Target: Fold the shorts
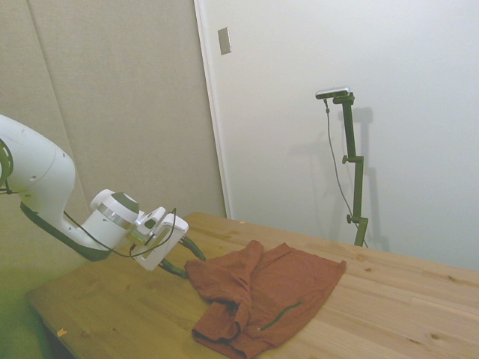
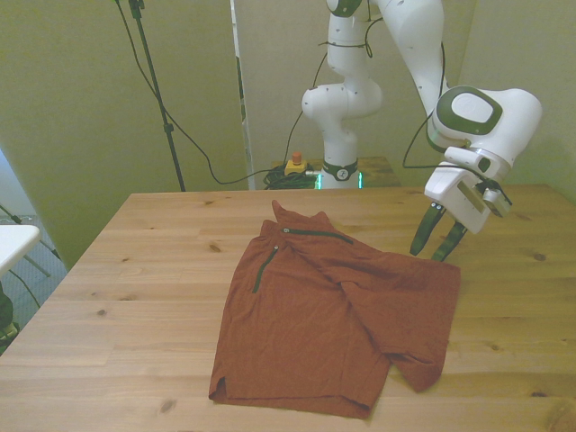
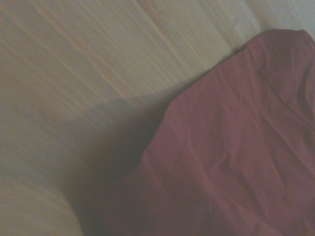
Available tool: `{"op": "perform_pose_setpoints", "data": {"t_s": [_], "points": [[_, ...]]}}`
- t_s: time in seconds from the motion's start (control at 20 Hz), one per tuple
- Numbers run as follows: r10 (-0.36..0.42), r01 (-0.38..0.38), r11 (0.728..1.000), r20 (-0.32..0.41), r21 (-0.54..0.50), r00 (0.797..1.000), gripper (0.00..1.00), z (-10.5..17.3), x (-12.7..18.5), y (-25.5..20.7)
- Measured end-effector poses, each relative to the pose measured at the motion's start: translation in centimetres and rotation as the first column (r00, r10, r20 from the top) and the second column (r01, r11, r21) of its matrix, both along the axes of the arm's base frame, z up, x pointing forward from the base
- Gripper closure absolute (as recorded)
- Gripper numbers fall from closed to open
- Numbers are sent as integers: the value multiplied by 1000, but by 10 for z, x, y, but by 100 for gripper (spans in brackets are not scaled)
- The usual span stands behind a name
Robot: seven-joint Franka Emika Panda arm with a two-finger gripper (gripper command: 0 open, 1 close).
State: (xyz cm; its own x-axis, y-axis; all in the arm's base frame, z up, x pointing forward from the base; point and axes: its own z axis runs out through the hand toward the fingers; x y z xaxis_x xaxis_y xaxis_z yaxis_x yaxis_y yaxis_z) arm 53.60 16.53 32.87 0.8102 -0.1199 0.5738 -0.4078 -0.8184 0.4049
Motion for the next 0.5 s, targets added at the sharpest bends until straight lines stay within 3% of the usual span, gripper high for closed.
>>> {"op": "perform_pose_setpoints", "data": {"t_s": [0.5], "points": [[-47, 47, 999, 22, 16, 999, 100, -3, 12, -16]]}}
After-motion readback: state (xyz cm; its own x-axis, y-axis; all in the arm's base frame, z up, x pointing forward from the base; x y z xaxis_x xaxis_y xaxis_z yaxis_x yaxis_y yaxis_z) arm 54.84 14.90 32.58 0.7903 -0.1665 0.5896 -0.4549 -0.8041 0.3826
